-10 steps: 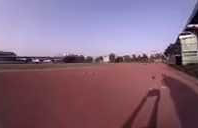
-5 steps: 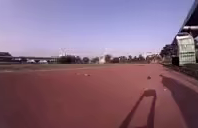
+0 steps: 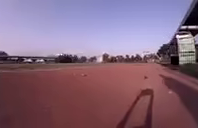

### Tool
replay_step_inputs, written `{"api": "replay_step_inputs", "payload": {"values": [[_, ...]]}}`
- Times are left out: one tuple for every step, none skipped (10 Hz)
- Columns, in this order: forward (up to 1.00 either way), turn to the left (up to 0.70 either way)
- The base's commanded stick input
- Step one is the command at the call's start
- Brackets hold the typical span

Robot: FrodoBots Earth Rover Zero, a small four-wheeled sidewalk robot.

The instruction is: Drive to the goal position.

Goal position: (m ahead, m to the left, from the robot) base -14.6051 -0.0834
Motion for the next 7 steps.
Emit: {"api": "replay_step_inputs", "payload": {"values": [[0.45,-0.27],[0.45,-0.27],[0.45,-0.27],[0.45,-0.27],[0.45,-0.27],[0.45,-0.27],[0.45,-0.27]]}}
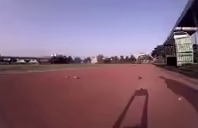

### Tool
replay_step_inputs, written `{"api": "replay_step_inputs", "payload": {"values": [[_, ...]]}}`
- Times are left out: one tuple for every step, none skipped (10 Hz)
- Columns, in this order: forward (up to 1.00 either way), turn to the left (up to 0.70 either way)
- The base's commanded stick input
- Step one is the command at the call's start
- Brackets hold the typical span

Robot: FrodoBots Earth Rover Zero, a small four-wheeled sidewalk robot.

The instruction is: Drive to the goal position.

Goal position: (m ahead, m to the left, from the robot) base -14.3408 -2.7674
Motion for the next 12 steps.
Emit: {"api": "replay_step_inputs", "payload": {"values": [[0.45,-0.27],[0.45,-0.27],[0.45,-0.27],[0.45,-0.27],[0.45,-0.27],[0.45,-0.27],[0.45,-0.27],[0.45,-0.27],[0.45,-0.27],[0.45,-0.27],[0.45,-0.27],[0.45,-0.27]]}}
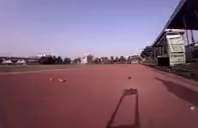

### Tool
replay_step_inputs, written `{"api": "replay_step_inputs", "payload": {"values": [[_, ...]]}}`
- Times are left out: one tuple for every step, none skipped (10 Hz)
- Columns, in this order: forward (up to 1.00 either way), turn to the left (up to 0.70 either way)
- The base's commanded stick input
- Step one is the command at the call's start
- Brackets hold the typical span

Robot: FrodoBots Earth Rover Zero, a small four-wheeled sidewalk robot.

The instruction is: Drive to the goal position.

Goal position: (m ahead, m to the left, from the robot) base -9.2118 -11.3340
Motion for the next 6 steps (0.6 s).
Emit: {"api": "replay_step_inputs", "payload": {"values": [[0.45,-0.27],[0.45,-0.27],[0.45,-0.27],[0.45,-0.27],[0.45,-0.27],[0.45,-0.27]]}}
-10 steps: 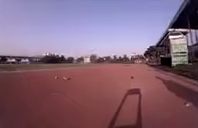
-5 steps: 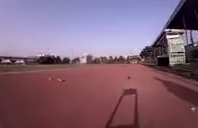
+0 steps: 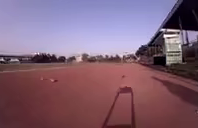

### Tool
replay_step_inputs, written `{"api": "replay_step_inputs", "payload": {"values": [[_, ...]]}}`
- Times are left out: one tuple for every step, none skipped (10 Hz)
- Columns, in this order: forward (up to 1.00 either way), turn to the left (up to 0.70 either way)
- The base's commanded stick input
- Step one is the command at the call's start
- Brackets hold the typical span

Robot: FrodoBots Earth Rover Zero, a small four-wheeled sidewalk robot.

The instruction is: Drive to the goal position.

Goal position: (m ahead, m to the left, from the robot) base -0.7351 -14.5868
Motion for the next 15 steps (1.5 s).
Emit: {"api": "replay_step_inputs", "payload": {"values": [[0.45,-0.27],[0.45,-0.27],[0.45,-0.27],[0.45,-0.27],[0.45,-0.27],[0.45,-0.27],[0.45,-0.27],[0.45,-0.27],[0.45,-0.27],[0.45,-0.27],[0.45,-0.27],[0.45,-0.27],[0.45,-0.27],[0.45,-0.27],[0.45,-0.22]]}}
